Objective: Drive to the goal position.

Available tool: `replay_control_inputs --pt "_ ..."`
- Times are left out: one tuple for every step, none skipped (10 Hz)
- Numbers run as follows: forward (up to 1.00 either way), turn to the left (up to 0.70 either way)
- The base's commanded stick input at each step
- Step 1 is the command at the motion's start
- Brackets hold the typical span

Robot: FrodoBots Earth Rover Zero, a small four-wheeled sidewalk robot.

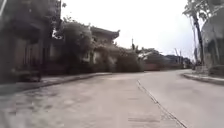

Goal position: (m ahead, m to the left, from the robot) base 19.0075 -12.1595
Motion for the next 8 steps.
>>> replay_control_inputs --pt "0.85 -0.09" --pt "0.85 0.00" --pt "0.85 0.00" --pt "0.85 0.00" --pt "0.85 0.00" --pt "0.85 0.00" --pt "0.85 0.00" --pt "0.85 -0.03"
